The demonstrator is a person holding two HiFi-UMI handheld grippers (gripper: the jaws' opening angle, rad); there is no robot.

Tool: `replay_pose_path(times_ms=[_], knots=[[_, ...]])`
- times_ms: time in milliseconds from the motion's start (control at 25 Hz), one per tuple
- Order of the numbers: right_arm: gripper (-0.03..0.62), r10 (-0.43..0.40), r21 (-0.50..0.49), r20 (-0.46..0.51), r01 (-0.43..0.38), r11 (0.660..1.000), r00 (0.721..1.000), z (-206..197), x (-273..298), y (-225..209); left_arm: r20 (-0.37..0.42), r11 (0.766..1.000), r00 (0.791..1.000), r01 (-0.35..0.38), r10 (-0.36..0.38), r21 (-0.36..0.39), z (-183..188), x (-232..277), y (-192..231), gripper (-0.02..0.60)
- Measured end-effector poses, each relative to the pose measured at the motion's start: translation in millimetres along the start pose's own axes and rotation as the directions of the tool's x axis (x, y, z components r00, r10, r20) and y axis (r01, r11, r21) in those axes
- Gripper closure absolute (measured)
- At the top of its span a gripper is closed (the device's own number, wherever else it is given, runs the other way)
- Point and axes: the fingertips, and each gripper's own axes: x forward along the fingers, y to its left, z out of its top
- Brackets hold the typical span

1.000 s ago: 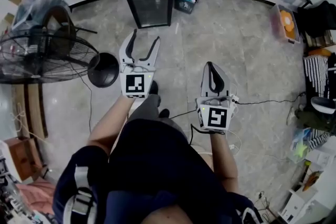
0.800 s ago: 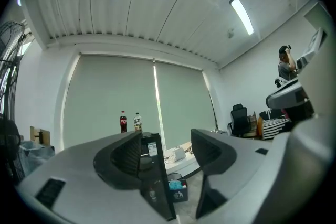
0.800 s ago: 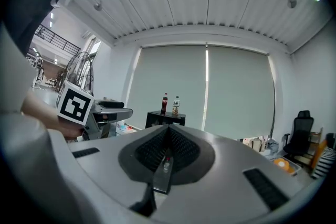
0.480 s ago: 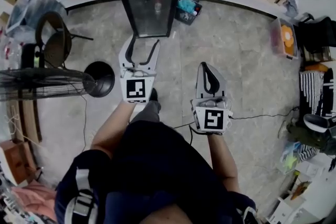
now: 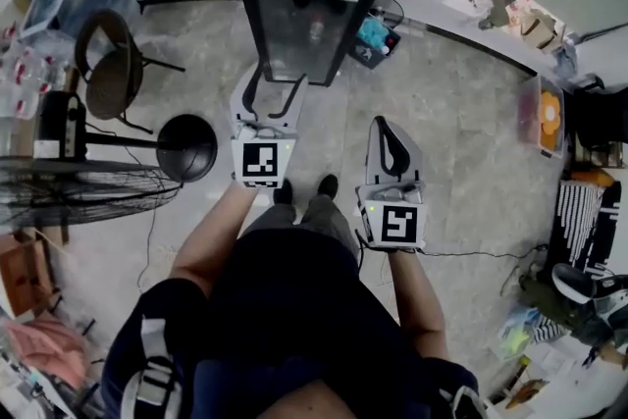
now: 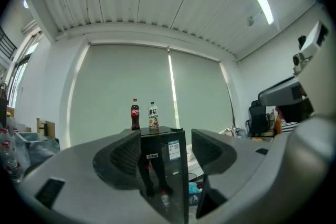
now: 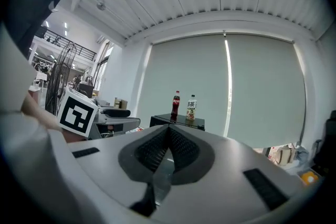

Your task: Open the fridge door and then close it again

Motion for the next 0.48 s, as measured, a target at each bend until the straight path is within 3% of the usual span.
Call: replay_pose_path(times_ms=[200,480], knots=[[0.576,0.096,0.001,-0.002,-0.096,0.995,0.995,-12.3,43.4,-22.7,-0.039,0.997,0.996,-0.079,0.078,-0.013,-14.1,48.6,28.8,0.284],[0.576,0.222,0.015,-0.012,-0.222,0.975,0.975,-23.8,90.0,-60.7,-0.09,0.974,0.97,-0.228,0.225,-0.015,-41.5,105.2,76.7,0.282]])
